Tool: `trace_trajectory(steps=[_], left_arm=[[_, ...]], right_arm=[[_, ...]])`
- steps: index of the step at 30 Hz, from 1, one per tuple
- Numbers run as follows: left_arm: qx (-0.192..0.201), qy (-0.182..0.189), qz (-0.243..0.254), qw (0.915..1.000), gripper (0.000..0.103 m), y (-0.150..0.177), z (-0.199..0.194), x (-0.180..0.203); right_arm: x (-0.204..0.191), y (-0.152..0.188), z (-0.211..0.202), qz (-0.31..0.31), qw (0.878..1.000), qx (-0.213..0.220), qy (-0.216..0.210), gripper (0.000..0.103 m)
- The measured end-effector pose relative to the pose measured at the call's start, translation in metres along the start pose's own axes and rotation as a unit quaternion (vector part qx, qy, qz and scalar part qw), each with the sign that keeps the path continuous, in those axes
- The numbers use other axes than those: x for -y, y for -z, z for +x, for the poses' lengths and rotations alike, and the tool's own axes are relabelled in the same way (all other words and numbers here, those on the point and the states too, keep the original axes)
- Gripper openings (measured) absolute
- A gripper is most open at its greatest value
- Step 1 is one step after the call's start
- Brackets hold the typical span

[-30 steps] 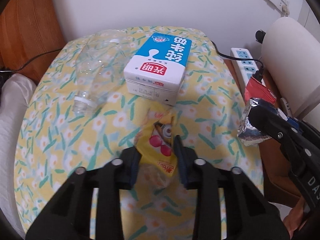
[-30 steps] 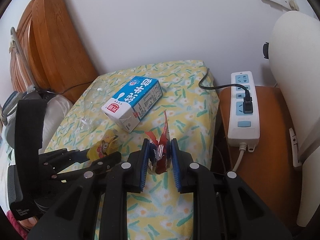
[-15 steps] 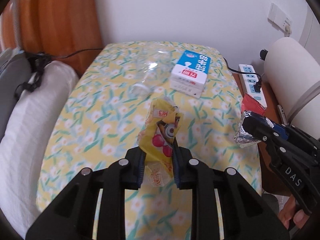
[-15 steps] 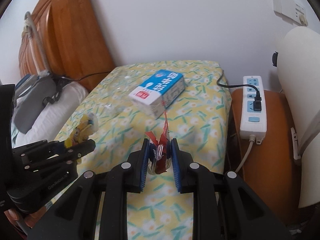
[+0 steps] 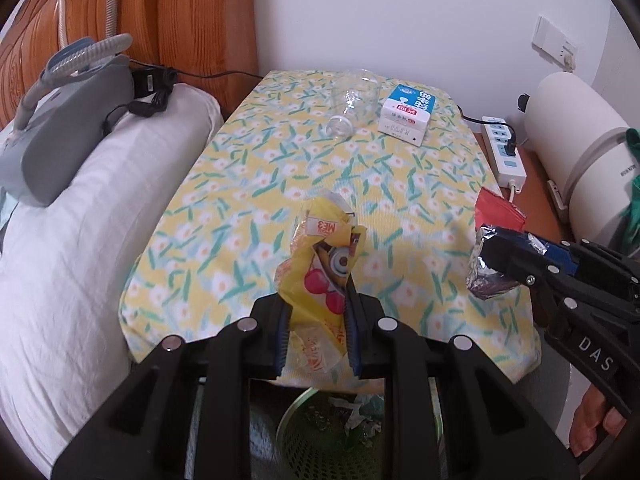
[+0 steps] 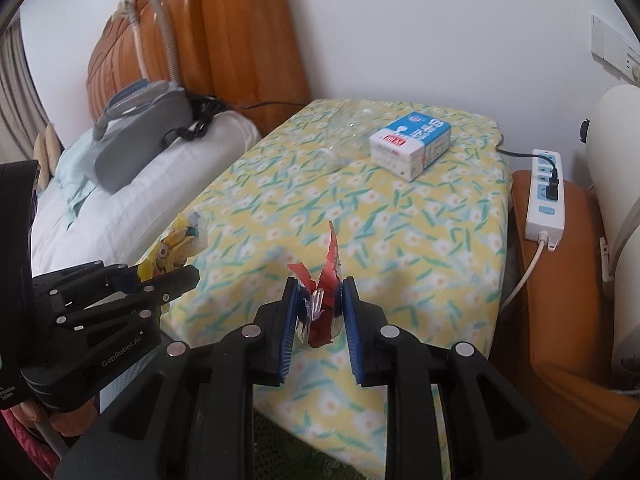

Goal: Collect trash
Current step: 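Lower both tools over the wastebasket and release the wrapper and snack bag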

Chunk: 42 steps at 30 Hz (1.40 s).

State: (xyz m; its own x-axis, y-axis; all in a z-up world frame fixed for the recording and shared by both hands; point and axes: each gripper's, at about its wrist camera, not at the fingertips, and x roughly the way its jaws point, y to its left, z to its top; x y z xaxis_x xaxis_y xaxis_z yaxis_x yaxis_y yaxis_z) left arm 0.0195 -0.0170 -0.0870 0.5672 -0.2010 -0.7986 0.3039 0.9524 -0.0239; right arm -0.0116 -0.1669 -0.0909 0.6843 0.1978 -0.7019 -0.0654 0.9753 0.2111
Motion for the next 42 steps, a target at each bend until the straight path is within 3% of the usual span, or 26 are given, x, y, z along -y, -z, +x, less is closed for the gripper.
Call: trace_trajectory(steps=[5,10,15,19,20,23,24,26,29,30,42], left_arm=[[-0.002,0.002,-0.003,1.0000,0.023,0.019,-0.011,-0.007],[-0.003,0.003,-0.001,1.0000,0.023,0.039,-0.021,-0.017],[-0.009,0.008,-0.002,0.9999,0.023,0.061,-0.029,-0.026],[-0.022,0.014,0.004,0.9997,0.023,0.077,-0.027,-0.026],[-0.026,0.017,0.004,0.9995,0.023,0.080,-0.026,-0.025],[-0.042,0.033,0.002,0.9986,0.023,0.089,-0.020,-0.025],[-0.045,0.035,0.003,0.9984,0.023,0.092,-0.019,-0.024],[-0.050,0.035,0.005,0.9981,0.023,0.098,-0.016,-0.024],[-0.060,0.038,0.009,0.9974,0.023,0.105,-0.012,-0.023],[-0.065,0.039,0.010,0.9971,0.023,0.106,-0.010,-0.023],[-0.128,0.056,0.061,0.9883,0.023,0.152,0.010,0.004]], right_arm=[[-0.014,0.016,-0.011,-0.011,1.000,-0.007,-0.010,0.023],[-0.029,0.044,-0.026,-0.048,0.996,-0.040,-0.062,0.026],[-0.050,0.097,-0.017,-0.097,0.984,-0.120,-0.093,0.026],[-0.057,0.143,0.021,-0.082,0.970,-0.198,-0.111,0.026],[-0.058,0.152,0.031,-0.080,0.967,-0.214,-0.111,0.030],[-0.060,0.170,0.053,-0.083,0.962,-0.246,-0.079,0.054],[-0.061,0.172,0.054,-0.084,0.963,-0.247,-0.069,0.061],[-0.060,0.172,0.053,-0.084,0.964,-0.245,-0.058,0.064],[-0.050,0.163,0.038,-0.060,0.973,-0.215,-0.061,0.091],[-0.044,0.159,0.031,-0.049,0.977,-0.199,-0.064,0.095],[-0.012,0.119,-0.005,-0.018,0.992,-0.121,-0.037,0.095]])
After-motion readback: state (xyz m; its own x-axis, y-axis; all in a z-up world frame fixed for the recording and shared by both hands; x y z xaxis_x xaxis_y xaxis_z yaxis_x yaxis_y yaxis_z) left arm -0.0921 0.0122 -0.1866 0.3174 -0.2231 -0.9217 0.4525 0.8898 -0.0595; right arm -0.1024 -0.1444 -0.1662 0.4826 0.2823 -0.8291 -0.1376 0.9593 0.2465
